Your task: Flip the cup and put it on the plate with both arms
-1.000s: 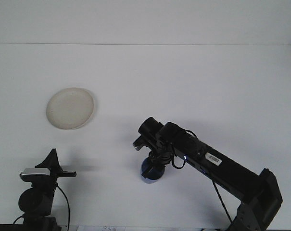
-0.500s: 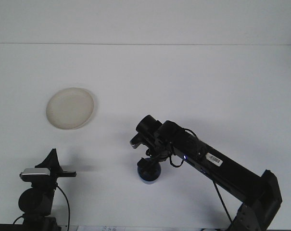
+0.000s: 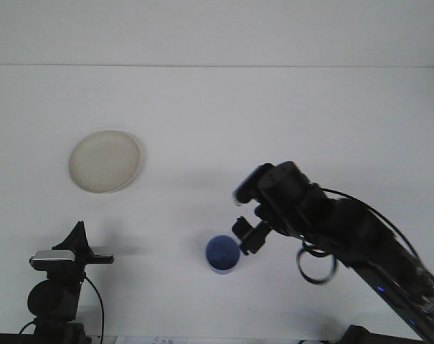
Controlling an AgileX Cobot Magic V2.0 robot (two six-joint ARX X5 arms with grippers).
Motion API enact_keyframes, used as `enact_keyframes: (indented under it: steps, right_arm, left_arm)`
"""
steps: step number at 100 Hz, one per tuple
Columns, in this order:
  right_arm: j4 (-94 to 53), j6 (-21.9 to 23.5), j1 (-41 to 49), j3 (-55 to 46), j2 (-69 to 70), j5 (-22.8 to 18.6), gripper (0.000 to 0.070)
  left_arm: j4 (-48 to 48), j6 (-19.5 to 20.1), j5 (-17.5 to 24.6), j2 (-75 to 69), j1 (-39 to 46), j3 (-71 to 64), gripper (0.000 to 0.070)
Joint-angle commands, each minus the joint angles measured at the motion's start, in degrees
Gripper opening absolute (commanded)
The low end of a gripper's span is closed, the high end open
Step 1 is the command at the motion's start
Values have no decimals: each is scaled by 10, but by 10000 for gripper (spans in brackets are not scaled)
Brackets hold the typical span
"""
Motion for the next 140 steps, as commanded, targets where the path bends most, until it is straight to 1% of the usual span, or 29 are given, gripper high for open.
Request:
enact_keyframes:
  steps: [1,12,30,37,43,54,60,67,79,87,98,103,108,119,129,135,140]
  right_arm:
    - [16,-3,6,-9,-54,30,553]
    - [70,6,6,-77,-167,63,552]
    - [189,38,6,-262,-371,121,551]
    - [233,45,6,-330,-447,131,551]
    - [266,45,6,-377,-502,132,550]
    - [298,46,6,-438,-581,132,550]
    - [299,48,6,-456,-605,131,550]
    - [293,49,6,-467,-625,132,550]
    - [283,49,6,-469,-631,132,550]
    - [283,49,6,-469,-631,131,549]
    - [287,49,6,-469,-631,132,549]
    - [287,49,6,-469,-631,132,549]
    - [287,49,6,-469,-631,132,549]
    - [287,49,6,-469,-631,132,549]
    - [287,49,6,-469,-631,132,549]
    - [287,49,6,-469,-631,132,548]
    - [287,49,6,-469,-631,132,548]
  left_arm:
    - [6,2,-3,-1,0,-11,12]
    - [6,2,-3,-1,0,-11,12]
    - [6,2,-3,-1,0,-11,12]
    - [6,2,-3,-1,0,-11,12]
    - [6,2,-3,-1,0,-11,12]
    - [7,1,-3,-1,0,-11,12]
    - [9,-2,-3,-1,0,-11,12]
    - [5,-23,-3,-1,0,-11,12]
    - [7,-93,-3,-1,0,-11,12]
    - [8,-120,-3,-1,0,-11,12]
    - [9,-194,-3,-1,0,-9,11]
    - [7,-216,3,-1,0,-2,11]
    - [7,-226,17,0,0,11,11]
    - [1,-230,49,17,0,68,12]
    - [-40,-236,55,63,0,152,12]
    - [-76,-227,69,106,-1,212,12]
    - [-111,-207,96,148,-1,264,19]
